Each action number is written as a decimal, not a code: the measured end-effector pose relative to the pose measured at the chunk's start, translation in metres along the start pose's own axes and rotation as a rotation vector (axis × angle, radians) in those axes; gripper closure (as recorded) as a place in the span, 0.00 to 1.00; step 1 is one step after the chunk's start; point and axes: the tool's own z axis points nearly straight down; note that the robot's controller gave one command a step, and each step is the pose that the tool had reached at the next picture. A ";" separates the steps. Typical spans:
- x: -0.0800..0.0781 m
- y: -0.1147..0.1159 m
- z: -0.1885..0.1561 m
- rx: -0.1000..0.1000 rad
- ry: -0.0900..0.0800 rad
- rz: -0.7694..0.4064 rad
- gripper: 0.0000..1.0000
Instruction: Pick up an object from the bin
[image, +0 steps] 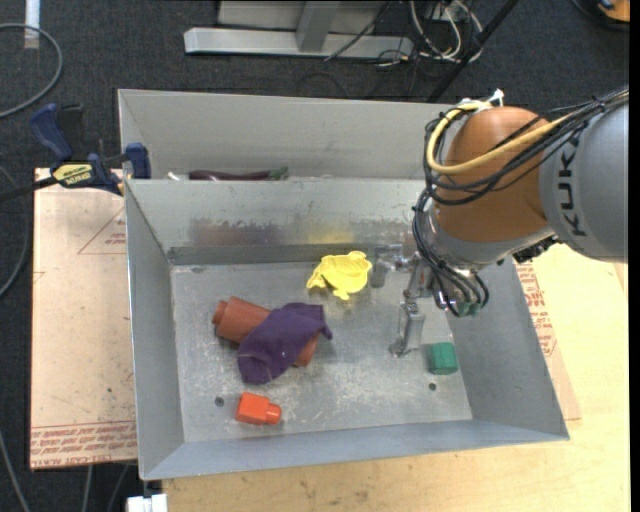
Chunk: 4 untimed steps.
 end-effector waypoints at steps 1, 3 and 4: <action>-0.005 0.008 0.053 -0.002 0.008 -0.166 0.00; -0.024 0.051 0.093 -0.003 0.005 -0.015 0.00; -0.026 0.088 0.109 -0.001 0.005 -0.030 0.00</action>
Offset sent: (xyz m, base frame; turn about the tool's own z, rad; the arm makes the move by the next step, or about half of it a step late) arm 0.0274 0.0886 -0.1157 0.1028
